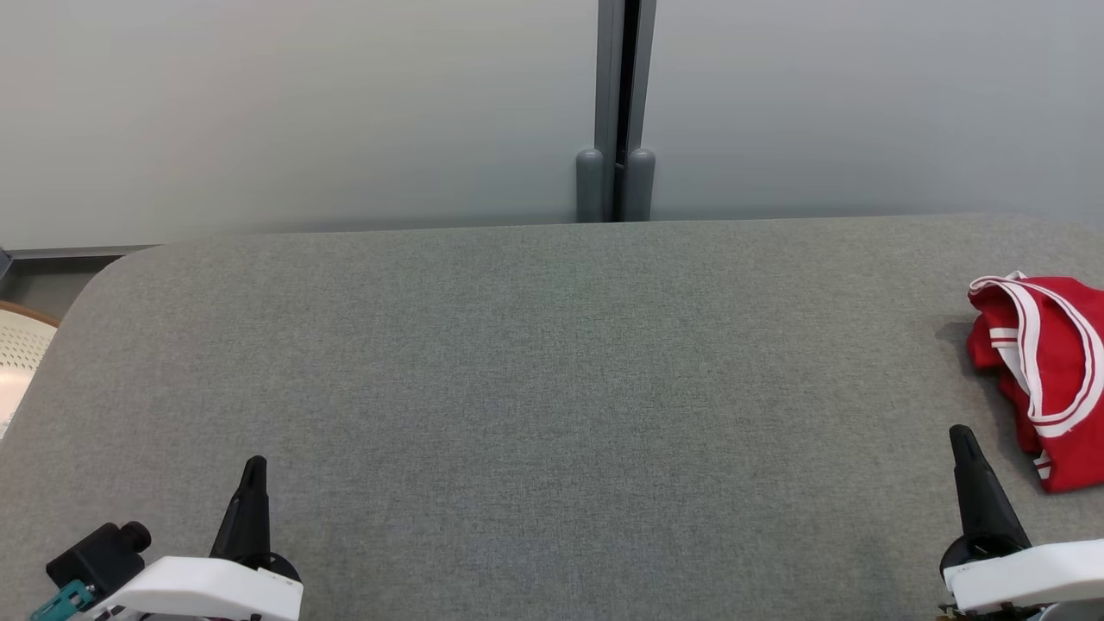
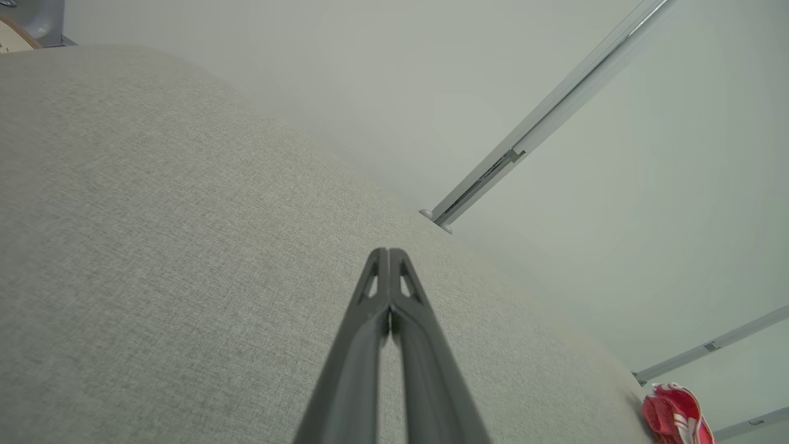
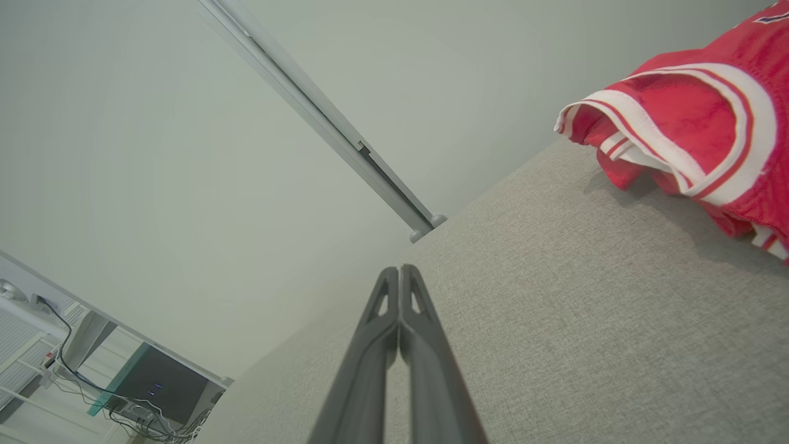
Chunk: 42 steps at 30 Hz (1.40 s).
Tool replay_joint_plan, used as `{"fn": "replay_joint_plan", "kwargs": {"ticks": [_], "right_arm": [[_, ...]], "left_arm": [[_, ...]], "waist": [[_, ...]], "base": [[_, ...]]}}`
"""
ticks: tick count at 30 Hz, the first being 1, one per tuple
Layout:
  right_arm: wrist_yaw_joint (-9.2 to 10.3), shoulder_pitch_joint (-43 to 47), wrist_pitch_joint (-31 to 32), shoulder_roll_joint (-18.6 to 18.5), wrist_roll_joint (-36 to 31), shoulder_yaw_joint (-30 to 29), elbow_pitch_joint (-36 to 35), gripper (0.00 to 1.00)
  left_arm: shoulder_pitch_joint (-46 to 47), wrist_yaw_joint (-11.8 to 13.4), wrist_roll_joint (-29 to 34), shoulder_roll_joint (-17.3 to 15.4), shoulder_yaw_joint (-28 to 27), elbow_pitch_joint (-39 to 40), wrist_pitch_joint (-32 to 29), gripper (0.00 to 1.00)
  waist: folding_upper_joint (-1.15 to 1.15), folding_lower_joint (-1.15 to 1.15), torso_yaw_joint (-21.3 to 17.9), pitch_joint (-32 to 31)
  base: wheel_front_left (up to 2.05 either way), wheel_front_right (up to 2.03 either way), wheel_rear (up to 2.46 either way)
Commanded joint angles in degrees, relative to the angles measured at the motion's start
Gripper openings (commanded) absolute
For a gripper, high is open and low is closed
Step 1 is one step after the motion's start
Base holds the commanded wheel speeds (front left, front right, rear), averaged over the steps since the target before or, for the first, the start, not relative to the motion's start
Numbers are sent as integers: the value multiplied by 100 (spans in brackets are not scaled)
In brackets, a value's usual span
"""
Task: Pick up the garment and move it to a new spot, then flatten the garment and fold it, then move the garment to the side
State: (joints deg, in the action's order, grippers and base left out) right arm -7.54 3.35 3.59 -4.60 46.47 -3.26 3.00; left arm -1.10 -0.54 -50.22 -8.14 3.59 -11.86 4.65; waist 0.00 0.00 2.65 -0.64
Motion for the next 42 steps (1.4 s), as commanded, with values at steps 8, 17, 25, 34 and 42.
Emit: {"fn": "replay_joint_plan", "kwargs": {"ticks": [8,17,25,34,42], "right_arm": [[3,-248,45,-2,747,-63,116,0],[4,-349,77,14,1286,-90,254,0],[4,-442,97,30,1785,-114,380,0],[3,-544,133,47,2295,-143,507,0],[3,-630,161,62,2723,-169,622,0]], "left_arm": [[269,-144,-672,51,-202,20,-171,0],[338,-225,-1161,113,-316,-11,-304,0],[395,-296,-1617,177,-425,-40,-426,0],[480,-366,-2077,239,-536,-70,-560,0],[530,-432,-2465,287,-629,-98,-659,0]], "waist": [[0,0,-27,8],[0,0,-52,16],[0,0,-76,24],[0,0,-103,32],[0,0,-127,40]], "base": [[0,0,0],[0,0,0],[0,0,0],[0,0,0],[0,0,0]]}}
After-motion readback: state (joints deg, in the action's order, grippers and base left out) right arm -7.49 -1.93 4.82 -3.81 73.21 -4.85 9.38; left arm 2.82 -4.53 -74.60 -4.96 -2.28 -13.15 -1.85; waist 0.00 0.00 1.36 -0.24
